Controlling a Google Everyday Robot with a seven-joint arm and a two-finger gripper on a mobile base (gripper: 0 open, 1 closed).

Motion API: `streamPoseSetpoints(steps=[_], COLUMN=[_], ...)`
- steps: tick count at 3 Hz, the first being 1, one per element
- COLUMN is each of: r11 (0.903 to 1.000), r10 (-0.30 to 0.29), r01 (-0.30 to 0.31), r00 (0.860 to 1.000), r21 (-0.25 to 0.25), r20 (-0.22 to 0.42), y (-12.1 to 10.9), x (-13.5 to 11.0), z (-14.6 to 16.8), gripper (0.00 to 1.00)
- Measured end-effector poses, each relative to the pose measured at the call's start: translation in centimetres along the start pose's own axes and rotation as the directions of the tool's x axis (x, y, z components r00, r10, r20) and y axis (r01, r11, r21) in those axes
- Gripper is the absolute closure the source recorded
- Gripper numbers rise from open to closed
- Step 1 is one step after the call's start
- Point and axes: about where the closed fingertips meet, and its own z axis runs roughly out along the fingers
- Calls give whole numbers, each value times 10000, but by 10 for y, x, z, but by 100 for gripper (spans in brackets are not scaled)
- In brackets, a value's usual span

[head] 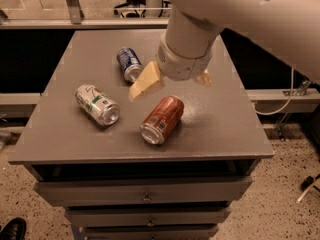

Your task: Place coke can upright

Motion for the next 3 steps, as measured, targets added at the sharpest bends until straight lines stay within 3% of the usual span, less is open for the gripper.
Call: streamPoseSetpoints(steps=[1,2,3], r11=[9895,9566,8777], r10=[1366,2783,4640], r01=[-1352,-2735,-4534], r00=[9903,9598,8849], r21=[505,1006,1550], r20=[-245,-377,-393], y=[1,4,8], x=[5,9,12], z=[18,35,55], gripper=[0,0,3])
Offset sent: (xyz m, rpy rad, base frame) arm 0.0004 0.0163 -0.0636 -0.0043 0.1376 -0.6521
